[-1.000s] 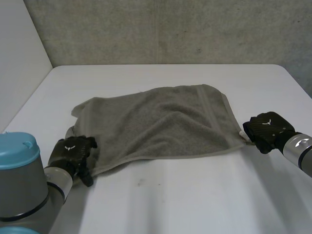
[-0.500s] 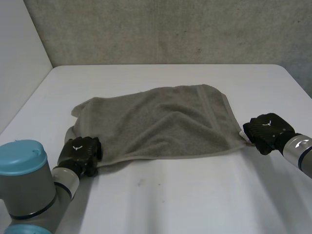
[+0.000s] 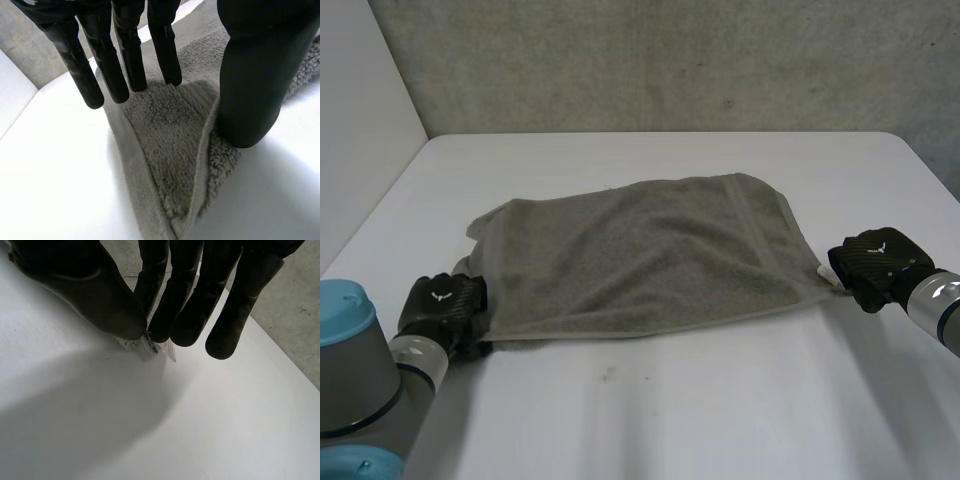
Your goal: Fold the towel.
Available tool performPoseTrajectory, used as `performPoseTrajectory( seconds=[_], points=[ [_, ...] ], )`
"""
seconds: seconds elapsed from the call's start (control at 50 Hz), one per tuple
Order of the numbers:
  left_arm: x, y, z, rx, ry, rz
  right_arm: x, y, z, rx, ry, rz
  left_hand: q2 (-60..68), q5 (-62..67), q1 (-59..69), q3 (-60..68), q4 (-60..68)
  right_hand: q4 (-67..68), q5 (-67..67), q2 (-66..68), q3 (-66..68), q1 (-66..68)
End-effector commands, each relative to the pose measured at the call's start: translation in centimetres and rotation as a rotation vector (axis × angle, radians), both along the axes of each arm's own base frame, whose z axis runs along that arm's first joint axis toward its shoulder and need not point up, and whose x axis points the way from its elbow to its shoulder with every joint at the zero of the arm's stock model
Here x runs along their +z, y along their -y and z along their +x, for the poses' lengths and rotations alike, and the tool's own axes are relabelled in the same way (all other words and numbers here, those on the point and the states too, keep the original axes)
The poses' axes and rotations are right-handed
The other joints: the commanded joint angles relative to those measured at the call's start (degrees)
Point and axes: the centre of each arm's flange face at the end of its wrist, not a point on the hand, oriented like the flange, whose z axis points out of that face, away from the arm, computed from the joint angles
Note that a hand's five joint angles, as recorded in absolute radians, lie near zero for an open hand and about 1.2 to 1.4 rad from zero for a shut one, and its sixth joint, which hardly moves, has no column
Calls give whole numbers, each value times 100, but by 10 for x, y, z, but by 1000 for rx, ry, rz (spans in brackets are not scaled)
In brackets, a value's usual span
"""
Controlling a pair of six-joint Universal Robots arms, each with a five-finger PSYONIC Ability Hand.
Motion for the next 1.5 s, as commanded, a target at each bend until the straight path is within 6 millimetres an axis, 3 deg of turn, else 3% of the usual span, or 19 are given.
performPoseTrajectory(
  seconds=[0.02, 0.24, 0.46, 0.54, 0.58, 0.62, 0.64, 0.66, 0.68, 0.72, 0.78, 1.0, 1.12, 1.2, 1.28, 1.34, 1.38, 1.46, 1.5],
  points=[
    [1, -4, 6, 17, -1, 7, 0, -2, 1, 2, 1, 4, 408, 426, 386, 410, 410, 315, 282, 314, 303, 333],
    [-3, -15, 7, 14, 4, 29, 5, 0, -1, -23, 18, -3, 1233, 1251, 1211, 1235, 1235, 315, 282, 314, 303, 333],
    [-3, -18, 8, 13, 5, 37, 7, 1, -1, -26, 16, -9, 4410, 4428, 4388, 4412, 4412, 315, 282, 314, 303, 333],
    [25, -12, 7, 0, -24, -54, 18, 2, -1, -27, 17, -42, 4410, 4428, 4388, 4412, 4412, 315, 282, 314, 303, 333],
    [40, -11, 5, -21, -39, -96, 39, 3, -1, -30, 22, -104, 4410, 4428, 4388, 4412, 4412, 315, 282, 314, 303, 333],
    [74, -13, -1, -91, -78, -181, 52, 2, -1, -35, 30, -134, 4410, 4428, 4388, 4412, 4412, 315, 282, 314, 303, 333],
    [74, -13, -1, -91, -78, -181, 52, 2, -1, -35, 30, -134, 4410, 4428, 4388, 4412, 4412, 315, 282, 314, 303, 333],
    [94, -15, -4, -126, -96, -227, 66, 1, -2, -39, 43, -167, 4410, 4428, 4388, 4412, 4412, 315, 282, 314, 303, 333],
    [94, -15, -4, -126, -96, -227, 80, -1, -2, -44, 61, -193, 4410, 4428, 4388, 4412, 4412, 315, 282, 314, 303, 333],
    [130, -22, -8, -183, -127, -294, 93, -3, -3, -51, 80, -214, 4410, 4428, 4388, 4412, 4412, 315, 282, 314, 303, 333],
    [156, -30, -9, -208, -136, -315, 112, -7, -5, -62, 118, -225, 4410, 4428, 4388, 4412, 4412, 315, 282, 314, 303, 333],
    [218, -43, -5, -212, -141, -376, 203, -33, -23, -88, 132, -394, 4410, 4428, 4388, 4412, 4412, 315, 282, 314, 303, 333],
    [215, -36, -3, -201, -131, -363, 213, -39, -20, -54, 131, -363, 4410, 4428, 4388, 4412, 4412, 315, 282, 314, 303, 333],
    [191, -20, 0, -178, -117, -276, 203, -34, -20, -52, 131, -313, 4410, 4428, 4388, 4412, 4412, 315, 282, 314, 303, 333],
    [148, 5, -4, -168, -98, -117, 168, -12, -21, -55, 97, -180, 4410, 4428, 4388, 4412, 4412, 315, 282, 314, 303, 333],
    [136, 11, -6, -170, -93, -75, 148, 4, -17, -32, 36, -115, 4410, 4428, 4388, 4412, 4412, 315, 282, 314, 303, 333],
    [118, 35, -13, -178, -85, -33, 140, 13, -12, -22, 6, -95, 4410, 4428, 4388, 4412, 4412, 315, 282, 314, 303, 333],
    [118, 64, -19, -176, -84, -58, 133, 35, 3, -28, -35, -112, 4410, 4428, 4388, 4412, 4412, 315, 282, 314, 303, 333],
    [127, 79, -24, -181, -89, -104, 148, 62, 19, -63, -47, -223, 4410, 4428, 4388, 4412, 4412, 315, 282, 314, 303, 333]
  ],
)
